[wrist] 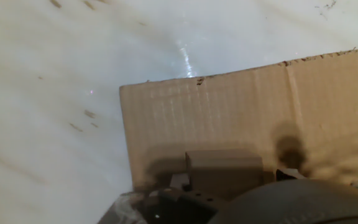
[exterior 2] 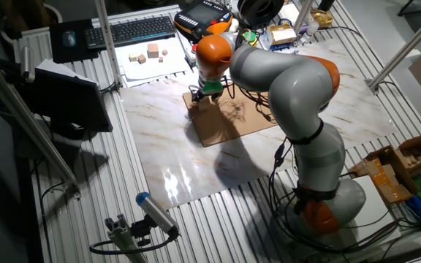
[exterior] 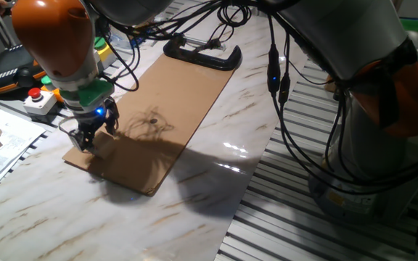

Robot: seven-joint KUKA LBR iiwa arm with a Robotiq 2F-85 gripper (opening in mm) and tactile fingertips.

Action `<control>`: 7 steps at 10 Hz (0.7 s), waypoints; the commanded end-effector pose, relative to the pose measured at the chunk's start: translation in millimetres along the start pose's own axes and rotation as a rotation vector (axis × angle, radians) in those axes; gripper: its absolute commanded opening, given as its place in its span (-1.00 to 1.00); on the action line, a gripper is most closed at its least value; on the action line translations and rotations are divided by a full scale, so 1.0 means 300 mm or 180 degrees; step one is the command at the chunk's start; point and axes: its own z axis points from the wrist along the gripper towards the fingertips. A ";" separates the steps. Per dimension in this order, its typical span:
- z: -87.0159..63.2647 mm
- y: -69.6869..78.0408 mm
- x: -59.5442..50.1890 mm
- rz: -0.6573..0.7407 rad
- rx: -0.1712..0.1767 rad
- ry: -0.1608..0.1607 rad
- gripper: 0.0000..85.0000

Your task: Hold a small block with the gripper and sweep it from left to right on the table

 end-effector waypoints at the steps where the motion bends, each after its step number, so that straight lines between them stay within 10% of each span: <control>1: -0.003 0.001 0.001 0.0005 -0.0009 -0.0003 0.65; 7: -0.101 -0.017 -0.010 0.0050 0.0034 -0.0013 0.65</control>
